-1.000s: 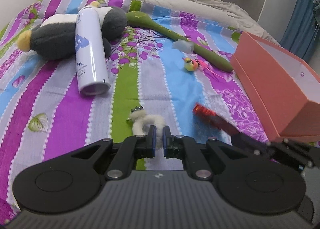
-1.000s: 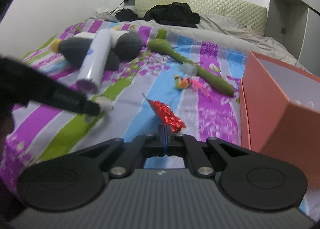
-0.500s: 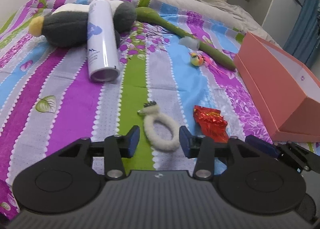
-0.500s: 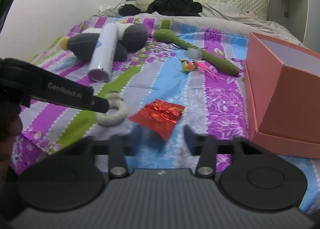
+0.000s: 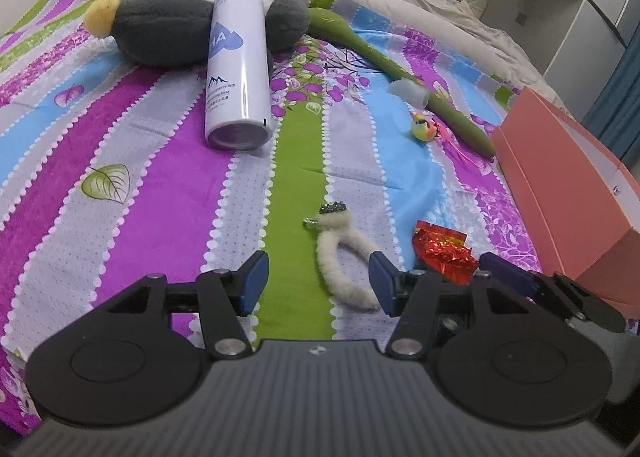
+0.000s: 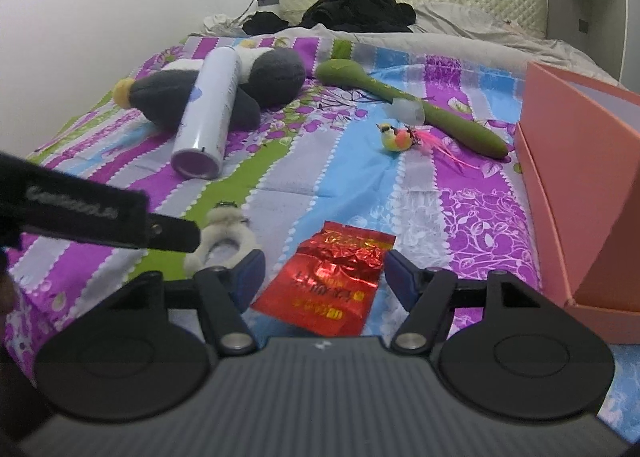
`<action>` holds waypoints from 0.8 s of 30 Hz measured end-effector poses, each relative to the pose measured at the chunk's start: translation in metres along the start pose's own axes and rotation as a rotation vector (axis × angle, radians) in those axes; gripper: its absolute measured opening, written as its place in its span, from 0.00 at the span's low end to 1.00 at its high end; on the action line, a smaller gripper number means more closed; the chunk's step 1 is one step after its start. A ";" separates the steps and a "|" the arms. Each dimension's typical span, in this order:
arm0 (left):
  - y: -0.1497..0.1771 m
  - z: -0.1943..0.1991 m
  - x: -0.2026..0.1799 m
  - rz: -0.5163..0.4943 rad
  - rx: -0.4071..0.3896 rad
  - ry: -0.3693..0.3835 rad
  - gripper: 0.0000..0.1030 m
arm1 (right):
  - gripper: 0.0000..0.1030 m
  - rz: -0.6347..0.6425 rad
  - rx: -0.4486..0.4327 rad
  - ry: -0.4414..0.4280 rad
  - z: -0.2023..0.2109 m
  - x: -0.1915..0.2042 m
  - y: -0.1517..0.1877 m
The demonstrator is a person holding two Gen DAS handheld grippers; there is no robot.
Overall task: Organize soft objects
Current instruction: 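Carry the fuzzy ring with the left tool while the right tool carries the red packet over the box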
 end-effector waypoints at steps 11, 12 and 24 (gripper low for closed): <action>0.001 -0.010 -0.006 -0.001 0.007 0.028 0.60 | 0.56 0.009 0.039 0.048 -0.015 -0.007 0.002; 0.001 -0.012 -0.006 -0.002 0.011 0.032 0.60 | 0.56 0.011 0.031 0.048 -0.012 -0.007 0.001; 0.010 -0.025 -0.030 -0.140 0.019 0.054 0.60 | 0.55 -0.011 0.055 0.088 0.011 -0.029 0.007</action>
Point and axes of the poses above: each gripper's, at about its wrist camera, not at the fingertips, and z roughly against the way its jaws point, x to its left, y to its underside, the point moved 4 cm from there along -z, roughly the way its jaws point, and after that the axes turned 3 degrees about x, right-handed, at the moved point
